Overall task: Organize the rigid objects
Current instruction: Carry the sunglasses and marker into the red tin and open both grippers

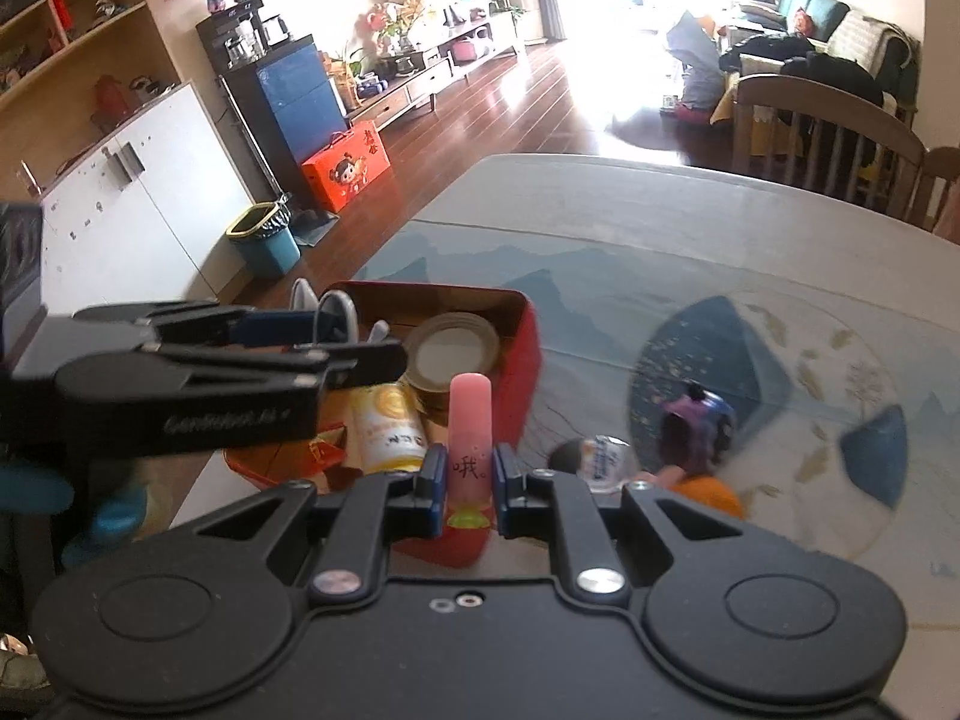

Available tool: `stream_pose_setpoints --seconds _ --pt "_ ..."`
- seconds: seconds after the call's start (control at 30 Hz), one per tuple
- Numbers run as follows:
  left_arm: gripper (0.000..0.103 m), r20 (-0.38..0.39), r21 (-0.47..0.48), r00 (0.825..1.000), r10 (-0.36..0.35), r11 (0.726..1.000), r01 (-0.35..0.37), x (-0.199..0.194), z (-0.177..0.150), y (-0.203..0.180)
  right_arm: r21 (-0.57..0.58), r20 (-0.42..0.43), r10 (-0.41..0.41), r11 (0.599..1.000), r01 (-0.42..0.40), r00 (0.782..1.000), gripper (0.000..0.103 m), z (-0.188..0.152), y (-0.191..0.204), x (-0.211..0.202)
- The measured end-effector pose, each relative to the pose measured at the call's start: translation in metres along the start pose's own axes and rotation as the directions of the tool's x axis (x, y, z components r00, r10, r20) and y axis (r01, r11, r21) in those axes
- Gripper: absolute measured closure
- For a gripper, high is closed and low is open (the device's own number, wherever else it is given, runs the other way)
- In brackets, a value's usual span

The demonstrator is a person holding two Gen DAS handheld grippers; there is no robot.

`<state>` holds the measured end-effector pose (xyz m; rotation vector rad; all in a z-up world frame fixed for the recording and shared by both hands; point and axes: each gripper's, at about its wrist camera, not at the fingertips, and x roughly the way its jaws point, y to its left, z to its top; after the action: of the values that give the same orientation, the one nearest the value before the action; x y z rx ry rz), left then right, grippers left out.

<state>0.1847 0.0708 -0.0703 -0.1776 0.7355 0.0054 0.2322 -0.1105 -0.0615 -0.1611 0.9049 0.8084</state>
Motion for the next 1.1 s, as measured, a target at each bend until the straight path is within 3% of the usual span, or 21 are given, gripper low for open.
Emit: stream_pose_setpoints --seconds 0.5,0.8,1.1 --pt "0.045 -0.101 -0.091 0.995 -0.004 0.996 -0.005 0.058 0.015 0.055 -0.146 -0.054 -0.081 0.987 0.072 0.995 0.089 0.016 0.043 0.070" --pt "0.045 -0.136 -0.074 0.991 -0.006 0.997 -0.004 0.075 0.013 0.060 -0.201 -0.107 -0.119 0.975 0.095 0.987 0.089 0.018 0.052 0.099" --pt "0.045 -0.172 -0.086 0.985 -0.005 0.996 -0.010 0.086 0.010 0.063 -0.179 -0.140 -0.117 0.980 0.091 0.983 0.086 0.015 0.053 0.103"
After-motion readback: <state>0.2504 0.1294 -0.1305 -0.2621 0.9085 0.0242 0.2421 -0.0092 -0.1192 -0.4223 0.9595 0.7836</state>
